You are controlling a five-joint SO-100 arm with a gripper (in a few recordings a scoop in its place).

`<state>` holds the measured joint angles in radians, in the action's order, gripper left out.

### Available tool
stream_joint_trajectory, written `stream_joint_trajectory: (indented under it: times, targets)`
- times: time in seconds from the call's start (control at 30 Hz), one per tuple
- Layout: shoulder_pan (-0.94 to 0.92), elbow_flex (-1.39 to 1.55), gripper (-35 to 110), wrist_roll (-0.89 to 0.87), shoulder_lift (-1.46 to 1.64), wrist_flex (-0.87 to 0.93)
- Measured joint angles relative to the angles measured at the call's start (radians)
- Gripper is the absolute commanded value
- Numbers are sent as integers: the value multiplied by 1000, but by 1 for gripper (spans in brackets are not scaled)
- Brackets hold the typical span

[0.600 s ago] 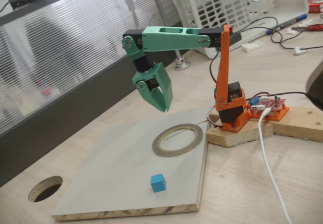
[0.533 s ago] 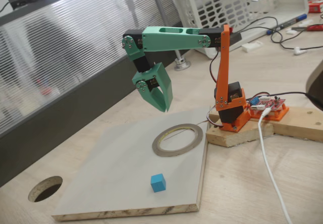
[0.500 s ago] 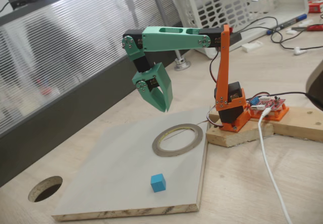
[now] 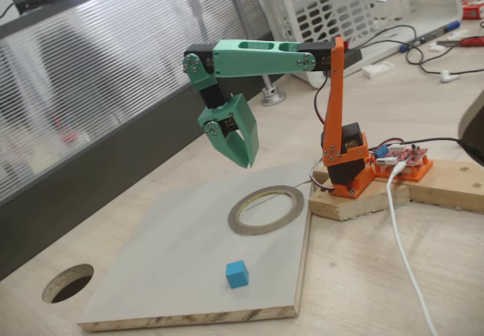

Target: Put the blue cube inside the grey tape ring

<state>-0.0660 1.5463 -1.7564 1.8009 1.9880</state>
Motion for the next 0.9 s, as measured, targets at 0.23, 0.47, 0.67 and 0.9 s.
stream_joint_trajectory:
  times: [0.23, 0.47, 0.67, 0.9]
  targets:
    - [0, 0, 5, 0, 0, 0]
    - [60, 46, 5, 0, 0, 0]
    - [403, 210, 5, 0, 0, 0]
    - [834, 267, 5, 0, 0, 0]
